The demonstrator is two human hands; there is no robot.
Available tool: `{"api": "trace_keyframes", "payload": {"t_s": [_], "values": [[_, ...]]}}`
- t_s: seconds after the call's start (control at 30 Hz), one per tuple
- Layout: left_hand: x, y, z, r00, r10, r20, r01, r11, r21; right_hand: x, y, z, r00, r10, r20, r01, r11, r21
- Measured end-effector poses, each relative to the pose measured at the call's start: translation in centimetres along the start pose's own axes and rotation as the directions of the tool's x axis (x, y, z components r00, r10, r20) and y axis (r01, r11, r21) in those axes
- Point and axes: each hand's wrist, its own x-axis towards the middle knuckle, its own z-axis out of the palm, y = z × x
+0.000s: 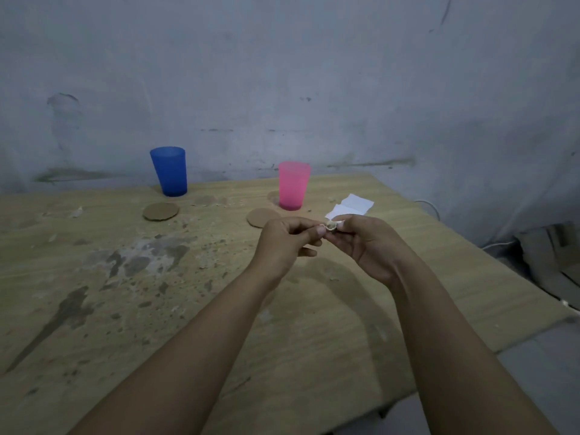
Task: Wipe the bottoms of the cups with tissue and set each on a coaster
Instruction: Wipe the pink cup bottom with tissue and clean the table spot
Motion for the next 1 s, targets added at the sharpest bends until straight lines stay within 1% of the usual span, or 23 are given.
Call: {"api": "trace_keyframes", "payload": {"t_s": [0.07,0.17,0.23,0.3,0.4,0.53,0.67,0.73,0.8,0.87,0.9,1.0], "values": [[-0.7,0.4,0.6,0.999,0.001,0.045,-0.001,1.000,0.007,-1.1,-0.6,-0.6,0.999,0.021,0.033,-0.018,0.997,-0.081],[-1.8,1.0,1.8,0.995,0.007,0.097,-0.009,1.000,0.018,-3.1,-1.7,-1.5,0.999,0.028,0.040,-0.019,0.980,-0.196],[-2.6,1.3,2.9,0.991,0.024,0.134,-0.031,0.998,0.045,-4.6,-2.4,-2.2,1.000,-0.024,-0.005,0.022,0.967,-0.255],[-3.4,1.7,4.1,0.985,0.042,0.168,-0.055,0.996,0.072,-6.3,-2.7,-2.7,0.990,-0.121,-0.077,0.092,0.947,-0.309],[-4.5,1.8,6.6,0.979,0.090,0.182,-0.121,0.979,0.167,-8.7,-2.5,-3.6,0.964,-0.211,-0.163,0.145,0.927,-0.345],[-5.9,1.1,10.7,0.974,0.166,0.154,-0.203,0.942,0.268,-12.1,-2.3,-6.1,0.947,-0.218,-0.235,0.130,0.931,-0.341],[-7.4,-0.6,15.8,0.960,0.237,0.150,-0.279,0.861,0.425,-16.5,-2.2,-10.3,0.928,-0.215,-0.304,0.124,0.948,-0.293],[-8.6,-1.7,18.5,0.939,0.274,0.208,-0.341,0.822,0.456,-19.1,-1.8,-12.6,0.910,-0.230,-0.345,0.126,0.947,-0.297],[-10.1,-3.1,20.9,0.904,0.289,0.314,-0.407,0.804,0.434,-21.8,-0.9,-15.0,0.891,-0.219,-0.398,0.126,0.961,-0.247],[-11.6,-4.9,23.2,0.872,0.262,0.412,-0.434,0.805,0.406,-24.4,0.7,-17.2,0.866,-0.198,-0.458,0.129,0.975,-0.178],[-12.4,-6.1,24.4,0.865,0.222,0.450,-0.416,0.819,0.395,-25.7,1.7,-18.3,0.848,-0.186,-0.496,0.132,0.981,-0.142],[-15.0,-10.4,26.9,0.839,0.029,0.543,-0.279,0.880,0.384,-28.8,5.6,-21.2,0.773,-0.123,-0.623,0.124,0.991,-0.042]]}}
